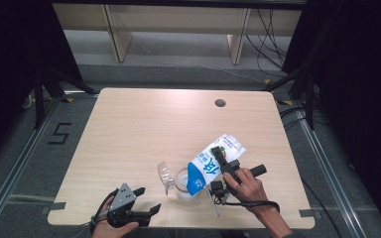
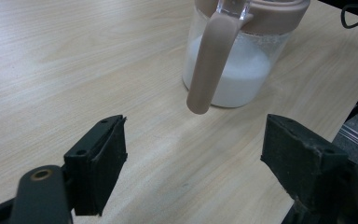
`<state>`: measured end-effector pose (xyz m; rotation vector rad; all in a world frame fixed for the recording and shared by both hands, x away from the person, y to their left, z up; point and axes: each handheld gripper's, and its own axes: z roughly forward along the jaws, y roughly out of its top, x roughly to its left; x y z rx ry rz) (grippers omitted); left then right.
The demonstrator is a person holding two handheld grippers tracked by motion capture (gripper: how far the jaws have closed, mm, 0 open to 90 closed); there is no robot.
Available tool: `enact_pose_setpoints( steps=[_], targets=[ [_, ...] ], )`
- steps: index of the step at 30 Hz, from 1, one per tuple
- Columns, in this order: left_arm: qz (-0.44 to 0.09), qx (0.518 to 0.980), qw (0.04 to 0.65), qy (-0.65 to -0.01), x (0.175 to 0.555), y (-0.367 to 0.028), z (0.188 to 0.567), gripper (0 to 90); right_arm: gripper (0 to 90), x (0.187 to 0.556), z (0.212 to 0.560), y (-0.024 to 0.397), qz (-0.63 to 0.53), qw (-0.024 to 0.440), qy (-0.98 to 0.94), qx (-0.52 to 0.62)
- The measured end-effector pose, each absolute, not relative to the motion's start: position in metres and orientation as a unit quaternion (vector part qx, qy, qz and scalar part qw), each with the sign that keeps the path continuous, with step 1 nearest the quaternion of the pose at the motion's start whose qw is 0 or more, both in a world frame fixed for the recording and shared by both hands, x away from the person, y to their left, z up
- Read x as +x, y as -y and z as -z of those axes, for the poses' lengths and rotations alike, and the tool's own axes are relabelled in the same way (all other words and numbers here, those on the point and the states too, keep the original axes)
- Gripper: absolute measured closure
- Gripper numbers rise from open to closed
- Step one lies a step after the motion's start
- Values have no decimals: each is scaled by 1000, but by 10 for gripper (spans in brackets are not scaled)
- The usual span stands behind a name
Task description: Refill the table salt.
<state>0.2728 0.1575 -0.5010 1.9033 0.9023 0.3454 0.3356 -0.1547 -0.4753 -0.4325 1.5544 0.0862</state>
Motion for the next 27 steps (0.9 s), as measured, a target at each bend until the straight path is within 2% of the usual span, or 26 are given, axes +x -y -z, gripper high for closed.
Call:
enact_pose_setpoints(
  steps=[27],
  targets=[
    [-142,781,483,-370,273,-158,501,213,757,337,476,153,-45,687,-695,-206]
  ],
)
